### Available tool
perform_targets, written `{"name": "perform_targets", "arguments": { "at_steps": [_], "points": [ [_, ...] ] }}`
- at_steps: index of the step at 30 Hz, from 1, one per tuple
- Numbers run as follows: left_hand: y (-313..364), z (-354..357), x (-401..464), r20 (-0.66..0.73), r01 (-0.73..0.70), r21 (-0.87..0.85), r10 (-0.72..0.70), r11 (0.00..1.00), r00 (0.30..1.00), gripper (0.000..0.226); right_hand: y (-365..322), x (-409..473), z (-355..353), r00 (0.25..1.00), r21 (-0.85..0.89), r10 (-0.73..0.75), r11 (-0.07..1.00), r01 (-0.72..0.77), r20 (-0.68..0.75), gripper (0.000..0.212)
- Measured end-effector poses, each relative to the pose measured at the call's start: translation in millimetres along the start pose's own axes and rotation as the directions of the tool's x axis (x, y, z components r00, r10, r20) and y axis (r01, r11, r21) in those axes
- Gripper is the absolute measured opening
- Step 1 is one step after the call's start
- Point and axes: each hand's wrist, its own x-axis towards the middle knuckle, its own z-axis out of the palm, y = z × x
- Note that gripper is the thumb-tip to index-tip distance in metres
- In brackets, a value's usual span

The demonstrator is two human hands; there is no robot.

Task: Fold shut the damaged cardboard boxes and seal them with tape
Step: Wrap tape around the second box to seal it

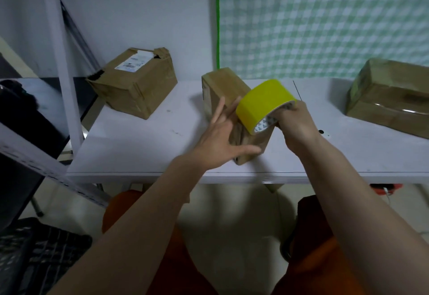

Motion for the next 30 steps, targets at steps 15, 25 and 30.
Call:
{"name": "perform_targets", "arguments": {
  "at_steps": [15, 25, 30],
  "points": [
    [30.1, 9.5, 4.0, -0.21, 0.159, 0.309, -0.096, 0.938, 0.973, 0.097, 5.3, 3.6, 1.1, 0.982, 0.206, 0.055, 0.978, -0.017, -0.179, 0.012],
    [24.4, 22.7, 9.4, -0.238, 0.171, 0.507, -0.053, 0.845, 0.97, 0.09, 21.3, 14.3, -32.0, 0.928, 0.265, 0.135, 0.963, -0.041, -0.347, 0.019],
    [21.6, 21.2, 6.9, -0.247, 0.173, 0.517, -0.047, 0.838, 0.968, 0.09, 36.7, 8.5, -32.2, 0.933, 0.365, 0.253, 0.919, -0.149, -0.255, 0.021]
  ]
}}
